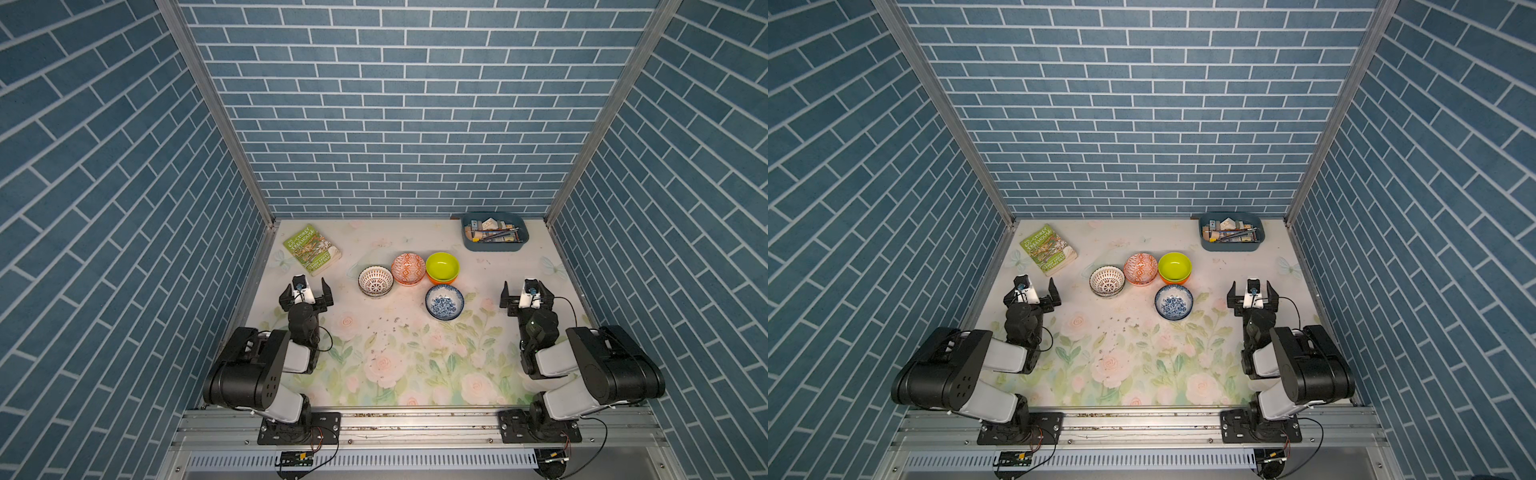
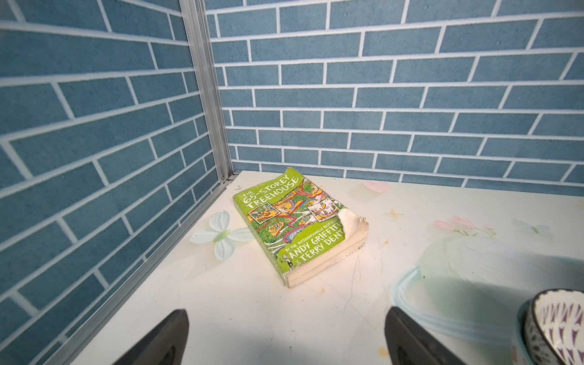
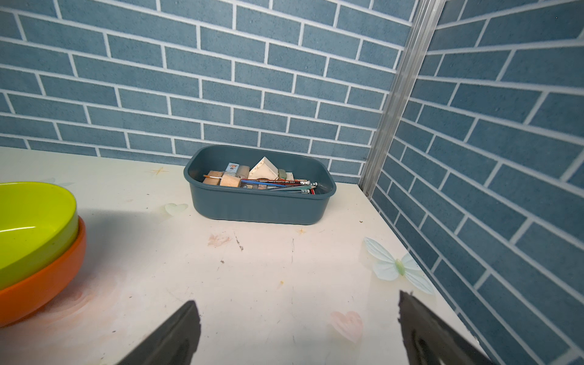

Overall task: Stack the bowls
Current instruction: Reset both arms

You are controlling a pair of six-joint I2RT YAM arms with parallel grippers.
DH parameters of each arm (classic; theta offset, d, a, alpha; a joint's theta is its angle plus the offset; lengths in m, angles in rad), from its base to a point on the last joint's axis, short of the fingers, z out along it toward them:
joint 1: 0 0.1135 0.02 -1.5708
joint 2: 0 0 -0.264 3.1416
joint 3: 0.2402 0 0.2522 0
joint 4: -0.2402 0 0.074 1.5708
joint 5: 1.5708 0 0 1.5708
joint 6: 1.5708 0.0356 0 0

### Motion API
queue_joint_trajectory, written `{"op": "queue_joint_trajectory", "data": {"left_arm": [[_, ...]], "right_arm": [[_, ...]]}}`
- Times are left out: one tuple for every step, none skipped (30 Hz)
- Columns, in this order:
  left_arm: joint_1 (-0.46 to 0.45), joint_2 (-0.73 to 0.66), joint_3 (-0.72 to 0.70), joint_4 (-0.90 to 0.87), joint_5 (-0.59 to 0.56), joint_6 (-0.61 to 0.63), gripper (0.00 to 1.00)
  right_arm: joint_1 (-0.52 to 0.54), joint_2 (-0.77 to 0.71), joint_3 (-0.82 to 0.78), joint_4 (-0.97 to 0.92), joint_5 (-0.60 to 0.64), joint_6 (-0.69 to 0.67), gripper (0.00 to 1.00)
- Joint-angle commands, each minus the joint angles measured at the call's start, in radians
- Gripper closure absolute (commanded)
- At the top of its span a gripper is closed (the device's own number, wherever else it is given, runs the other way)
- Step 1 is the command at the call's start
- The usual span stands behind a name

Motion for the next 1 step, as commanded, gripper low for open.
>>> {"op": "queue_joint_trajectory", "data": {"left_arm": [[0.007, -0.002, 0.011, 0.006, 0.007, 0.003, 0.0]], "right_arm": [[-0.005, -0.002, -0.018, 0.044, 0.013, 0.035, 0.0]]}}
